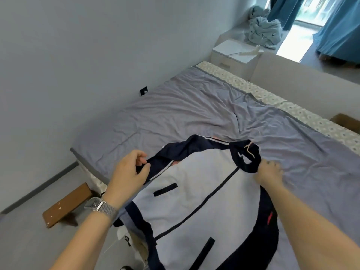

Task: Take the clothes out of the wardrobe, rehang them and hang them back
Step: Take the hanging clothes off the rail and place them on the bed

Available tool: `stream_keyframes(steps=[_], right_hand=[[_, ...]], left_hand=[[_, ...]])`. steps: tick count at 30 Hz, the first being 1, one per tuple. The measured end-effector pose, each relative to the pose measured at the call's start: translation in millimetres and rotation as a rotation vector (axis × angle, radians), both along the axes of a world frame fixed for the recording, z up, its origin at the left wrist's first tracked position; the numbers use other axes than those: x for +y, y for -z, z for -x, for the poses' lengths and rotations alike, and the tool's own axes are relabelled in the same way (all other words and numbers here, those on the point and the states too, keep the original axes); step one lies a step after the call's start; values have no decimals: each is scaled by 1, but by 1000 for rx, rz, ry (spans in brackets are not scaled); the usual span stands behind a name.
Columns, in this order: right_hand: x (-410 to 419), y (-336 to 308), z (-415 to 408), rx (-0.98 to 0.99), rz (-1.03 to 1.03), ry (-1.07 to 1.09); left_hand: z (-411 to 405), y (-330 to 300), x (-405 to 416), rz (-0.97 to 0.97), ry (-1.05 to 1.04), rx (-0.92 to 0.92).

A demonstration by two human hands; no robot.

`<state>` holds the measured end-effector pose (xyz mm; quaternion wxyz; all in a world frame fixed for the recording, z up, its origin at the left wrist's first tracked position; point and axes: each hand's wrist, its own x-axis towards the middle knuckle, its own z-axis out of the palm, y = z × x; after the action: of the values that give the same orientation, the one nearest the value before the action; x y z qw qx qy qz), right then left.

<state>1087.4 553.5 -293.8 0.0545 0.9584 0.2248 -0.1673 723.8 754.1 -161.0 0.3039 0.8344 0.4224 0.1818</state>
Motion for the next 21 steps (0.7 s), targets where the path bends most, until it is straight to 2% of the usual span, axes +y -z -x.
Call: stream_keyframes(steps=[2,6,12,17,21], right_hand=[[25,8,49,24,34,-133],[97,9,159,145,-7,-598],[179,-41,337,253,-113,-1028],[186,-80,492,297,-138,-1315],[152,-98,633,384,-95,-1483]], left_hand=[[19,4,7,-3,-60,33],[79,16,16,-25,-161,121],[230,18,-5,9,-319,258],[406,24,-74,85,-600,312],[537,17,-172,121,-872,315]])
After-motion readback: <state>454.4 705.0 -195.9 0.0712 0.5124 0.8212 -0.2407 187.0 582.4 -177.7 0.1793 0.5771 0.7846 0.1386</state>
